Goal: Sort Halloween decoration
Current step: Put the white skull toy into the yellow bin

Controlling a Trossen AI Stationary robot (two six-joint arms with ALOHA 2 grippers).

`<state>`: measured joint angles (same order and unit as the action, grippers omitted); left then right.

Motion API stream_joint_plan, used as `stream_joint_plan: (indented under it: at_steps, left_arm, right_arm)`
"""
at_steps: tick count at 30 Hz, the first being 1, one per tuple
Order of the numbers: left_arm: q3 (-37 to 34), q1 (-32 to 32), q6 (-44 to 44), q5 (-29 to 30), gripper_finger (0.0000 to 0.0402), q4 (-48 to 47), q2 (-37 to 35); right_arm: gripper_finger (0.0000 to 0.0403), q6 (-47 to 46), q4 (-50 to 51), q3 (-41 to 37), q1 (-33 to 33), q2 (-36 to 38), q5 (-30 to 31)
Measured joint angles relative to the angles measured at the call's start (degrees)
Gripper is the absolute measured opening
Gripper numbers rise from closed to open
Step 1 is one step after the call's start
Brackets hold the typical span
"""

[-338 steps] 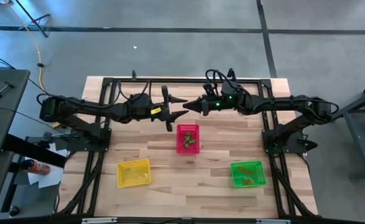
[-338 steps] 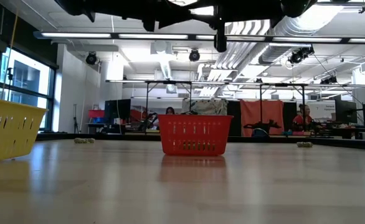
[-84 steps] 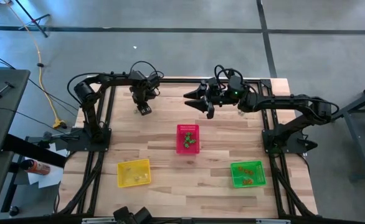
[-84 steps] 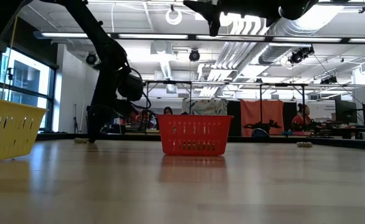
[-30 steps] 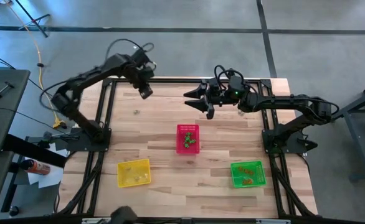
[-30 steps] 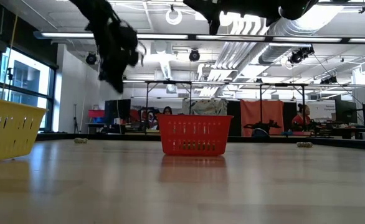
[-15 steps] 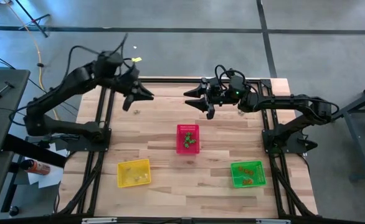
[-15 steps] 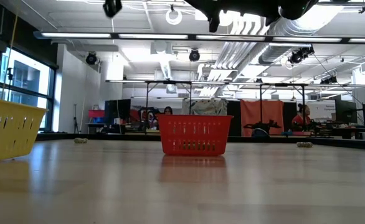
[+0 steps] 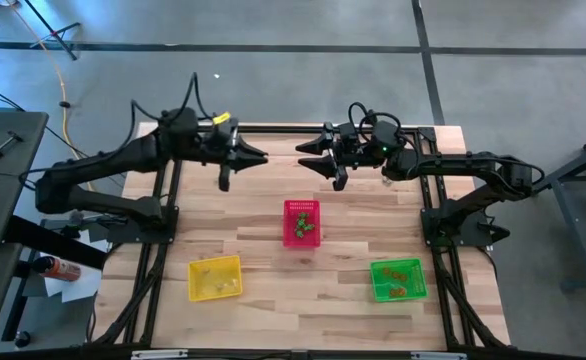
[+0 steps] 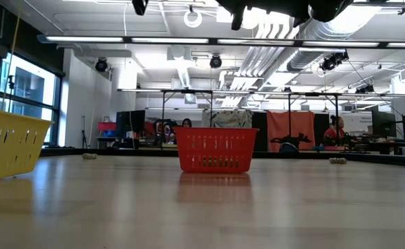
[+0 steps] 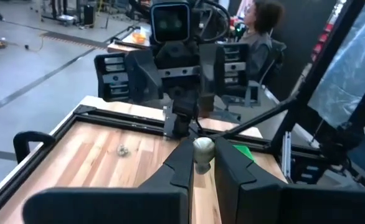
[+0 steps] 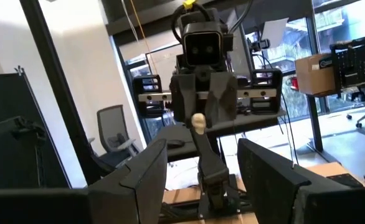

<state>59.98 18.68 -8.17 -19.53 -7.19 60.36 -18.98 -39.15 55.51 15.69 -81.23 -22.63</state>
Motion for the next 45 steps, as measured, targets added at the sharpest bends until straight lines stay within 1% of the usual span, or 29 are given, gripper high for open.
stream_joint_plan:
  at_steps: [14,20,22,25,28,31,33,36,40,43,45]
  left_arm:
    - [-0.1,0.0,0.3,1.1,0.0019,3.8,0.5]
    - [-0.1,0.0,0.4,1.0,0.0019,3.1,0.5]
    - [0.0,-0.1,-1.0,-1.4,0.0019,0.5,0.4]
    - [0.0,-1.7,-6.2,-6.7,0.0019,-7.1,0.3]
    - [0.0,-5.8,-12.4,-9.7,0.0019,-17.4,0.3]
    - [0.0,-12.1,-17.8,-9.3,0.0019,-27.4,0.3]
    - [0.0,-16.8,-21.7,-7.2,0.0019,-32.9,0.3]
    - [0.0,-24.2,-28.6,-1.1,0.0019,-38.2,0.3]
    - [-0.1,-33.5,-37.6,5.7,0.0019,-39.3,0.3]
    - [-1.5,-40.1,-45.1,10.3,0.0019,-37.5,0.3]
    - [-3.5,-44.1,-50.2,12.0,0.0019,-34.9,0.3]
  right_arm:
    - [0.0191,0.0,0.1,0.0,0.0,0.0,0.0]
    - [0.0191,0.0,0.2,0.0,0.0,0.0,-0.1]
    - [0.0191,0.0,0.3,0.0,0.0,0.0,-0.1]
    - [0.0191,-0.2,0.3,0.0,0.0,0.0,-0.1]
    - [0.0191,-0.2,0.3,0.0,0.0,0.0,-0.1]
    - [0.0191,-0.2,0.4,0.0,0.0,0.0,-0.1]
    - [0.0191,-0.2,0.4,0.0,0.0,0.0,-0.1]
    - [0.0191,-0.2,0.4,0.0,0.0,0.0,-0.1]
    - [0.0191,0.0,1.9,0.0,0.0,0.0,-0.1]
    - [0.0191,0.0,3.6,0.0,0.0,0.0,-0.1]
    - [0.0191,0.0,4.5,0.0,0.0,0.0,-0.1]
